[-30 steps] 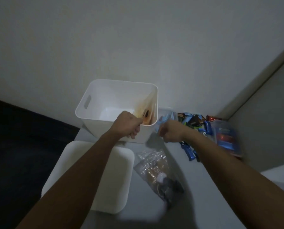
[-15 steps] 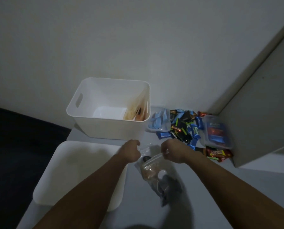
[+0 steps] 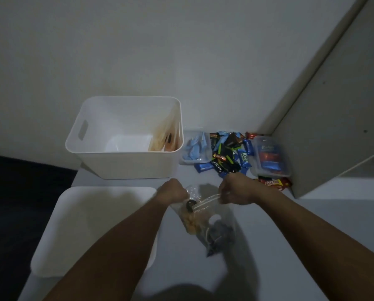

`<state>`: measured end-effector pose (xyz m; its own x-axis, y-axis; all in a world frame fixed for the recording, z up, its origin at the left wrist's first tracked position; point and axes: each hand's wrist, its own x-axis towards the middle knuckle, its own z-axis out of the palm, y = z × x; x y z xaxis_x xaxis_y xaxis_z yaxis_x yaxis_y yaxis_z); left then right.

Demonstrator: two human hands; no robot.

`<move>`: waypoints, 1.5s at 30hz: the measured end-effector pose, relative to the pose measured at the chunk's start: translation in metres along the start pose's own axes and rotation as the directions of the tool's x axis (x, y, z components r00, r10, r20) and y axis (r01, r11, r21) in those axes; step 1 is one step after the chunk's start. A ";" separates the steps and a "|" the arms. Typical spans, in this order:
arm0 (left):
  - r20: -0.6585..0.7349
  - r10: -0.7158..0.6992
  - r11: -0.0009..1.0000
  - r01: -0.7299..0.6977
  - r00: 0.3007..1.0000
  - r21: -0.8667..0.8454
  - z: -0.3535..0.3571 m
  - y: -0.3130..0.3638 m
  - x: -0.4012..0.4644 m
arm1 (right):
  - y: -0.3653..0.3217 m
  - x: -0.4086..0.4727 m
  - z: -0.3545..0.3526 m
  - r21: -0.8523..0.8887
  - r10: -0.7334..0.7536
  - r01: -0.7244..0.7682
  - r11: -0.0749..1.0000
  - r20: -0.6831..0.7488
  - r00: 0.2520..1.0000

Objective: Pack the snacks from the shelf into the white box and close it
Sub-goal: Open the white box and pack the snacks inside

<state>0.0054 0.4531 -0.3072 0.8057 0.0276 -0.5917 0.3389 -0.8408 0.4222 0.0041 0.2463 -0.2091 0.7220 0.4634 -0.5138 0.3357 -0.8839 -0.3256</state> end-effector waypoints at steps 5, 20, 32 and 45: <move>0.221 0.032 0.998 -0.044 0.975 0.050 -0.039 0.024 -0.028 | -0.003 -0.007 -0.027 0.069 0.108 -0.119 0.990 0.150 0.983; -0.047 0.151 0.947 -0.158 0.987 -0.279 -0.199 0.042 -0.141 | -0.087 -0.059 -0.187 0.459 0.065 0.065 0.886 -0.261 0.963; -0.313 0.023 0.851 -0.183 0.949 -0.493 -0.253 0.028 -0.123 | -0.161 0.004 -0.178 0.607 0.065 0.235 0.759 -0.430 0.901; -0.311 -0.042 0.878 -0.113 0.950 -0.465 -0.188 -0.015 -0.036 | -0.154 0.081 -0.098 0.537 0.310 -0.076 0.840 -0.359 0.880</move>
<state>0.0632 0.5661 -0.1632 0.9016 0.2297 -0.3665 0.4325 -0.4897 0.7571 0.0699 0.4137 -0.1225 0.9569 0.1118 -0.2680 -0.0982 -0.7440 -0.6610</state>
